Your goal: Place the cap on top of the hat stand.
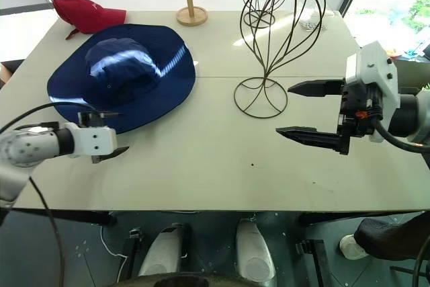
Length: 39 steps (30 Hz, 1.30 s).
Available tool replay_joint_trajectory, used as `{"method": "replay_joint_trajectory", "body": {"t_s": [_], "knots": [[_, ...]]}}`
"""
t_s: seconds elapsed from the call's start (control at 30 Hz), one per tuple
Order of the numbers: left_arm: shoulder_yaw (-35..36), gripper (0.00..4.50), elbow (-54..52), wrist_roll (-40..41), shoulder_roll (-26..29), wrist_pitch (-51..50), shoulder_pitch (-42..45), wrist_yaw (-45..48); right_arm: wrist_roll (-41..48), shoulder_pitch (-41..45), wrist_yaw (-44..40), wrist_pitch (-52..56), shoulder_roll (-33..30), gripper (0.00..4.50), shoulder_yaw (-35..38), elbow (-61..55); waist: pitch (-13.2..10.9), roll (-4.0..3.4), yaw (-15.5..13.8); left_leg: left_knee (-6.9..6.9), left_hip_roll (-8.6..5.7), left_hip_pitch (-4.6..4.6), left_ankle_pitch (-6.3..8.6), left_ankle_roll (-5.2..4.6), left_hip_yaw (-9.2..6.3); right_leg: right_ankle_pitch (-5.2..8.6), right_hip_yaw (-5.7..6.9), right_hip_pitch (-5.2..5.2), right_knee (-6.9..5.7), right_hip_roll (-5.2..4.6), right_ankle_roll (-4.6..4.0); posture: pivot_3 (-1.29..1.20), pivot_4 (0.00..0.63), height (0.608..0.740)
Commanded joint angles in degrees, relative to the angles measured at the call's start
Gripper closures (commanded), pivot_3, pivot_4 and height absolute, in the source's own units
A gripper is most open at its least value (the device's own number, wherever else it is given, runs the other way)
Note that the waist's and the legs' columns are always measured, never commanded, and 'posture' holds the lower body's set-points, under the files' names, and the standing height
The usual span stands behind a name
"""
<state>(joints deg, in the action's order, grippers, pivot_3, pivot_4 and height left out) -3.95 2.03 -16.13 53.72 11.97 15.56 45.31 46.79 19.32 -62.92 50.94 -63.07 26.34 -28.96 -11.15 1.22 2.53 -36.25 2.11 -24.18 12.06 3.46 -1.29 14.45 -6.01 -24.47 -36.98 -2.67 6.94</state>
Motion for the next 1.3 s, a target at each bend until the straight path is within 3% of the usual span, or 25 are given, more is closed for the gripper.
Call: {"method": "replay_joint_trajectory", "body": {"t_s": [0.03,0.13,0.43,0.57,0.77,0.83,0.9,1.03,1.17,1.3], "knots": [[-3.57,0.0,4.56,-11.74,-2.27,0.23,2.83,-11.28,2.3,-0.39,2.18,0.56,-0.85,0.06,3.13,-2.34,0.02,0.02,-0.09,0.0,0.0,0.0,0.0,0.0,0.0,-0.04,0.0,0.0,-0.01,0.0,0.07,0.0,0.15,0.739],[-6.82,0.0,8.45,-19.41,-4.5,-0.04,4.41,-19.28,3.31,-1.0,3.51,0.86,-1.1,0.06,3.92,-3.2,0.08,0.02,-0.22,0.0,-0.03,0.04,0.0,0.0,-0.04,-0.06,0.0,0.03,-0.04,0.0,0.12,0.0,0.15,0.739],[-9.42,0.0,16.09,-23.57,-10.39,-2.9,9.57,-26.63,4.43,-0.01,5.71,0.26,-2.24,0.06,2.92,-2.68,0.15,0.0,-0.59,0.02,-0.04,0.66,0.0,0.0,-0.06,0.09,0.0,0.67,-0.07,-0.02,-0.05,0.0,0.15,0.739],[-8.82,1.31,17.99,-21.99,-11.29,-3.32,11.2,-26.45,4.26,0.45,6.02,-0.18,-2.61,0.0,2.4,-2.12,0.15,0.01,-0.38,0.05,-0.04,0.76,0.0,0.0,-0.07,0.11,0.0,0.77,-0.05,-0.02,-0.05,0.0,0.15,0.739],[-7.6,4.46,18.63,-19.7,-11.35,-3.46,13.09,-25.34,4.13,0.56,7.05,-0.33,-2.71,0.0,2.94,-1.26,0.13,0.04,-0.31,0.1,-0.04,0.73,0.0,0.0,-0.09,0.11,0.01,0.74,-0.05,-0.01,0.0,0.0,0.15,0.739],[-7.05,4.46,18.89,-18.35,-11.39,-4.24,14.12,-24.37,7.0,1.05,7.46,2.8,-3.44,0.0,4.37,0.42,0.12,0.05,-0.25,0.1,-0.05,0.72,0.0,0.0,-0.1,0.12,0.01,0.75,-0.04,-0.02,0.01,0.0,0.15,0.739],[-6.14,4.46,18.99,-16.09,-11.72,-6.07,16.1,-22.25,4.45,0.54,6.78,-0.12,-4.15,0.0,5.52,0.48,0.1,0.08,-0.31,0.1,-0.05,0.7,0.0,0.0,-0.1,0.12,0.01,0.74,-0.03,-0.01,0.0,0.0,0.15,0.739],[-2.4,4.46,14.79,-4.54,-14.57,-14.27,21.86,-11.72,2.57,0.78,6.94,-0.89,-6.19,0.0,7.52,3.84,0.08,0.1,-0.52,0.08,-0.05,0.64,0.0,0.0,-0.12,0.13,0.03,0.72,0.0,-0.01,0.0,0.0,0.15,0.739],[-0.81,4.46,9.13,2.6,-17.24,-23.6,33.86,-3.76,1.03,-0.09,5.15,-2.3,-7.73,0.0,10.69,6.29,0.03,0.19,-1.14,0.04,-0.08,0.52,0.0,0.0,-0.19,0.12,0.06,0.67,0.0,0.0,0.1,0.0,0.15,0.739],[-1.29,4.46,10.7,6.61,-20.03,-28.69,47.26,-0.61,-0.85,-1.99,3.45,-3.12,-8.25,0.0,14.15,7.5,0.04,0.17,-1.41,0.01,-0.11,0.19,0.0,-0.01,-0.23,0.04,0.07,0.39,0.0,0.01,0.31,0.0,0.15,0.739]]}}
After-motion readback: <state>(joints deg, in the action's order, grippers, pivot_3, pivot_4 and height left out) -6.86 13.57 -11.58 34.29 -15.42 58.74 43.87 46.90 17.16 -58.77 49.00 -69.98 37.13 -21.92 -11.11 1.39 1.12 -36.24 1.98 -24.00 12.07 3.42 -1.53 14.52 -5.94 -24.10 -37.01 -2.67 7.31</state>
